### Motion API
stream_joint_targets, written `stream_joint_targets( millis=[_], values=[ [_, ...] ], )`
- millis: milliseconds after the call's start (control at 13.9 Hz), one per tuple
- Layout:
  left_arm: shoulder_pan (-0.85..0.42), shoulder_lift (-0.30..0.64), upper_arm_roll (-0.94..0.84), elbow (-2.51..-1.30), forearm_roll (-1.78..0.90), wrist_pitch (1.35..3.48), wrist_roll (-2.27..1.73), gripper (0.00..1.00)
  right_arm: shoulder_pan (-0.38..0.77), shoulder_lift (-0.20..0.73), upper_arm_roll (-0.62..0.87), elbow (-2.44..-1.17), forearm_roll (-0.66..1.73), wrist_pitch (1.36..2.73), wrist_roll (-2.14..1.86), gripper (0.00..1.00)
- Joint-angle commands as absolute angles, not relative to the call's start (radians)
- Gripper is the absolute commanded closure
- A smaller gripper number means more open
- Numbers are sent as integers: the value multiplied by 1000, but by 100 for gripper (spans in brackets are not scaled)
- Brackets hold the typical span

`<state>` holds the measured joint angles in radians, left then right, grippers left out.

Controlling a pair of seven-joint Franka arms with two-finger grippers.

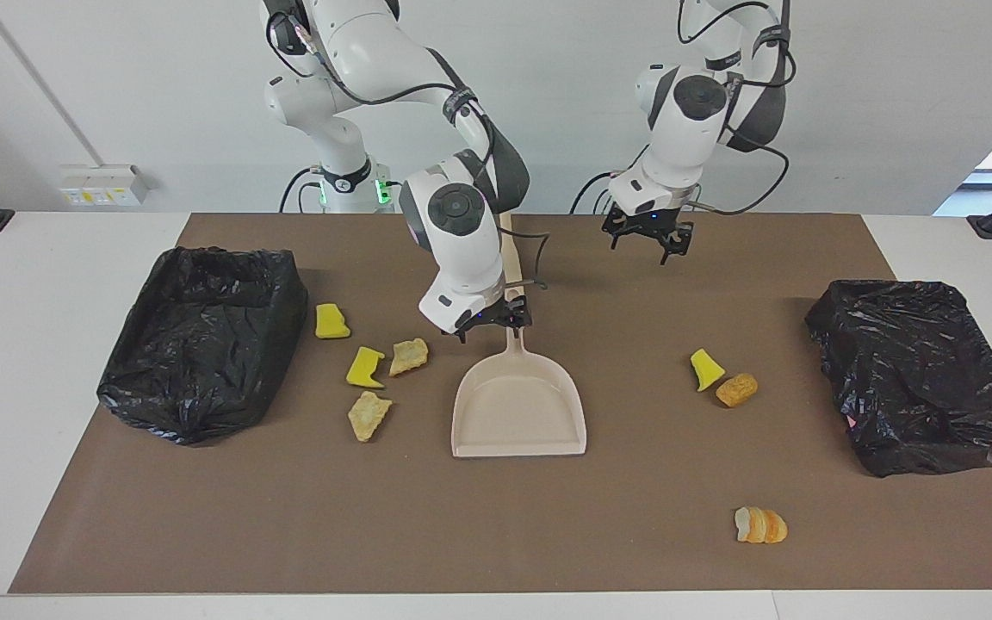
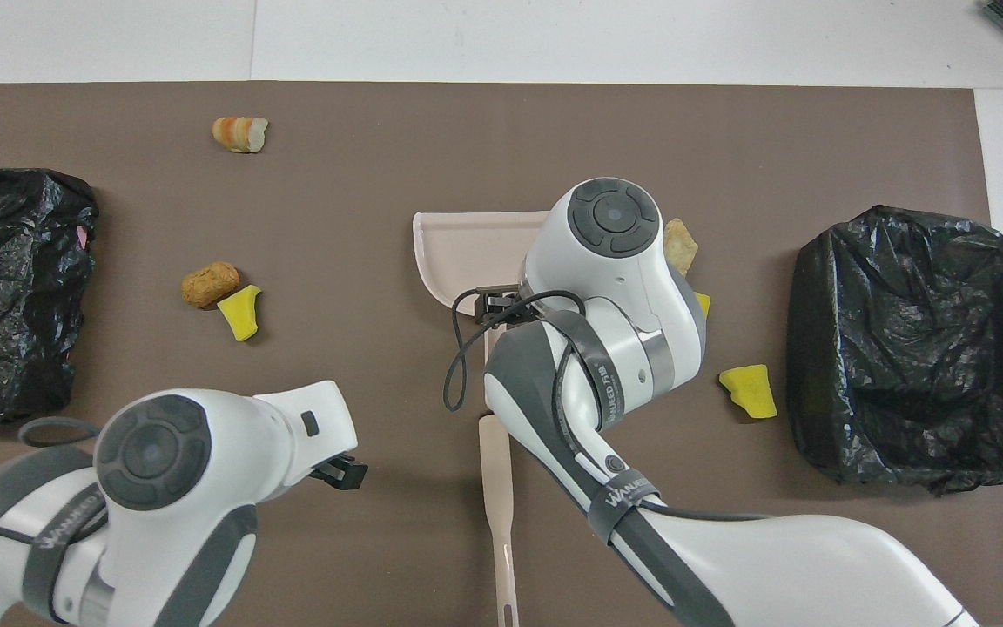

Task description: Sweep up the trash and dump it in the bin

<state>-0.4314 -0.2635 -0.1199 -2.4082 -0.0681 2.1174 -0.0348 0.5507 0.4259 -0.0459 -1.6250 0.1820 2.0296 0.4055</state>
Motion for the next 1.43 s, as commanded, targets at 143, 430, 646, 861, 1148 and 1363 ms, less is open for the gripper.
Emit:
stream_joint_targets(
  millis=[143, 430, 646, 861, 1148, 1363],
  values=[
    [-665, -305, -101, -2548, -78, 2310, -282, 0, 581, 442, -43, -1658, 225, 2080, 436, 0],
    [-805, -302, -103, -2576, -77, 2417, -506, 0, 607, 408, -41, -1706, 245, 2043, 434, 0],
    [-877, -258, -123, -2563, -77, 2476, -628, 0, 630, 394, -41, -1707, 247, 1976, 443, 0],
    [-891, -198, -159, -2545, -75, 2520, -689, 0, 630, 394, -43, -1704, 247, 1960, 437, 6],
    [-891, -180, -198, -2545, -75, 2533, -745, 0, 627, 402, -43, -1697, 245, 1983, 422, 35],
    [-896, -172, -202, -2545, -75, 2548, -784, 11, 627, 406, -41, -1695, 245, 2029, 429, 98]
  ],
)
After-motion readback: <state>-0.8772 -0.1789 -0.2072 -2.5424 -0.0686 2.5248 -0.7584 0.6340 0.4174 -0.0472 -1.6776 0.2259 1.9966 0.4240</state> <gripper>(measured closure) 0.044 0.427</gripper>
